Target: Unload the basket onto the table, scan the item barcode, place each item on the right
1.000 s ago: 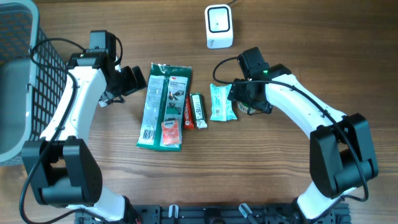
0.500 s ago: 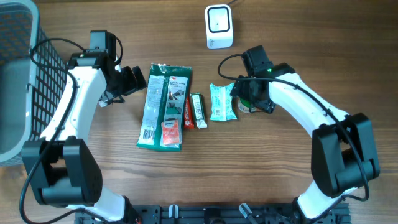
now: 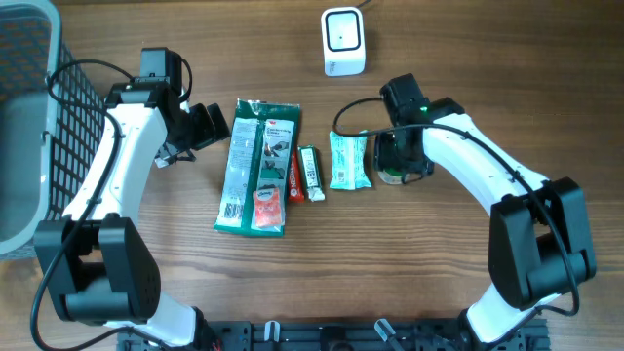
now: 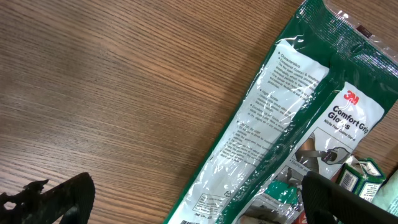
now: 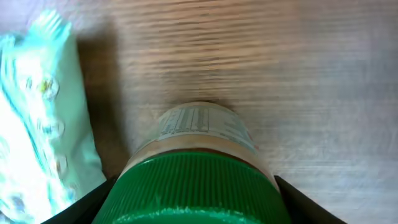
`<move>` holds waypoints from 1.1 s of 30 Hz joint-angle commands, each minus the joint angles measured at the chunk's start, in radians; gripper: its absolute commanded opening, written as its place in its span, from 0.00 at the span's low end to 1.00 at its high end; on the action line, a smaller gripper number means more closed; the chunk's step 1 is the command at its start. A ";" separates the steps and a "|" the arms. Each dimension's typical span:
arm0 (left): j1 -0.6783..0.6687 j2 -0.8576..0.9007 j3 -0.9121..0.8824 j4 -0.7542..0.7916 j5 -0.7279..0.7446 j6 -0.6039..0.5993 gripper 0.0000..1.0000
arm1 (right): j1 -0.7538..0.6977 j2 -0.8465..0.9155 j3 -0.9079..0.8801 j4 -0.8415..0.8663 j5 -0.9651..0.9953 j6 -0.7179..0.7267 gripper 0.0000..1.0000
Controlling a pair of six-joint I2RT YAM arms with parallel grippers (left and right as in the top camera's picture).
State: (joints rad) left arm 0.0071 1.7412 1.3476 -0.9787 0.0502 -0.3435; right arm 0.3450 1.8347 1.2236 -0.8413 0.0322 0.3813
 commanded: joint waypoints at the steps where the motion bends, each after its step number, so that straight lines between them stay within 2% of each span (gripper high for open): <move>1: 0.002 0.010 -0.009 0.003 0.005 -0.009 1.00 | -0.001 0.020 0.001 -0.022 0.057 -0.187 0.89; 2: 0.002 0.010 -0.009 0.003 0.005 -0.009 1.00 | -0.001 0.020 0.016 -0.027 0.043 -0.148 0.96; 4: 0.002 0.010 -0.009 0.003 0.005 -0.009 1.00 | -0.001 0.020 0.069 -0.063 -0.009 -0.068 1.00; 9: 0.002 0.010 -0.009 0.003 0.005 -0.009 1.00 | -0.001 0.020 0.161 -0.148 -0.015 -0.013 1.00; 19: 0.002 0.010 -0.009 0.003 0.005 -0.009 1.00 | -0.001 0.101 0.150 -0.158 -0.007 -0.015 0.93; 33: 0.002 0.010 -0.009 0.003 0.005 -0.009 1.00 | -0.001 0.108 0.109 -0.139 0.030 -0.014 0.92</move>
State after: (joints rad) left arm 0.0071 1.7412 1.3476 -0.9787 0.0502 -0.3435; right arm 0.3450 1.9301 1.3411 -0.9833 0.0353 0.3580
